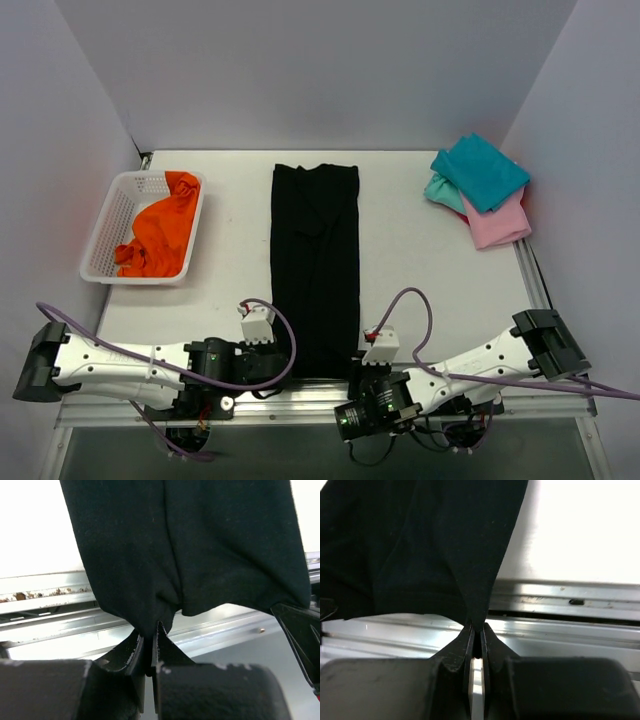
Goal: Fold and stack the t-shirts
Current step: Fold the tshirt
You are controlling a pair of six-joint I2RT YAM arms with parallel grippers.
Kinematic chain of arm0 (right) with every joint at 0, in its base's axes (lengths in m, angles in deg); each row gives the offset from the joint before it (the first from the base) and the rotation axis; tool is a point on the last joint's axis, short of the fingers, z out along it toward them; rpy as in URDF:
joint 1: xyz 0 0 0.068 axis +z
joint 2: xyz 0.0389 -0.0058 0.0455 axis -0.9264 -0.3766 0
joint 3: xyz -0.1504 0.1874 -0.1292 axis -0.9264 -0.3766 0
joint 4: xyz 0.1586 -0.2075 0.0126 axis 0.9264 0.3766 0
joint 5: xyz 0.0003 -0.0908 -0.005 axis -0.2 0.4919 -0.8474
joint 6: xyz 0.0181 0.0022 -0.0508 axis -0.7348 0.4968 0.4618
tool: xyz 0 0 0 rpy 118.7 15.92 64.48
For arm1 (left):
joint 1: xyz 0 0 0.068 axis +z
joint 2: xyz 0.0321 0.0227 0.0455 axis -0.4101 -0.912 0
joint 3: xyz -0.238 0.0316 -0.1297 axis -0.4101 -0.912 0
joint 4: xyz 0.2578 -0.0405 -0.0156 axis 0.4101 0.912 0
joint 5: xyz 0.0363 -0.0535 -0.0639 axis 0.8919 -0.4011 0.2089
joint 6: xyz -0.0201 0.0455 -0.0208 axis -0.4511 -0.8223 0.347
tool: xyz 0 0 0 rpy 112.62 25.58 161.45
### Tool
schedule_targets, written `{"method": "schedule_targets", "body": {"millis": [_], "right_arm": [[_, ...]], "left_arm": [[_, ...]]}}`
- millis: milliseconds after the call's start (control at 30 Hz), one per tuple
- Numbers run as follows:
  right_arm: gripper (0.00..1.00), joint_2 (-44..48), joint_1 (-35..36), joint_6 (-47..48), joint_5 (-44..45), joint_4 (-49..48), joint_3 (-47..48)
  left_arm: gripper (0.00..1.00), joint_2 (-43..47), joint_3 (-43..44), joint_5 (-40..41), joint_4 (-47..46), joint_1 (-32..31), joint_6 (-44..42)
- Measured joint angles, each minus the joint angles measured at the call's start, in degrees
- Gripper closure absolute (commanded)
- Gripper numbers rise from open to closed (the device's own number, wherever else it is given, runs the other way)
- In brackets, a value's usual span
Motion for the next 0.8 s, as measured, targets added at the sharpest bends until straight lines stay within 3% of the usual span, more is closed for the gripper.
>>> {"method": "schedule_targets", "body": {"millis": [267,467,633,800], "right_arm": [[1.00,3.28,-0.79,-3.52,6.16,9.68,4.04],[1.00,7.54,-4.68,-1.68,11.47,13.46,8.48],[1.00,8.57,-11.54,6.51,14.19,10.93,11.39],[1.00,9.05,-21.77,21.16,14.03,1.36,11.52]], "left_arm": [[0.98,2.84,7.87,6.05,6.60,0.39,-2.67],[0.98,4.39,13.51,9.68,7.69,4.37,-8.59],[0.98,3.13,17.29,10.25,6.23,11.26,-15.89],[0.98,1.44,18.82,8.15,1.40,19.67,-23.91]]}}
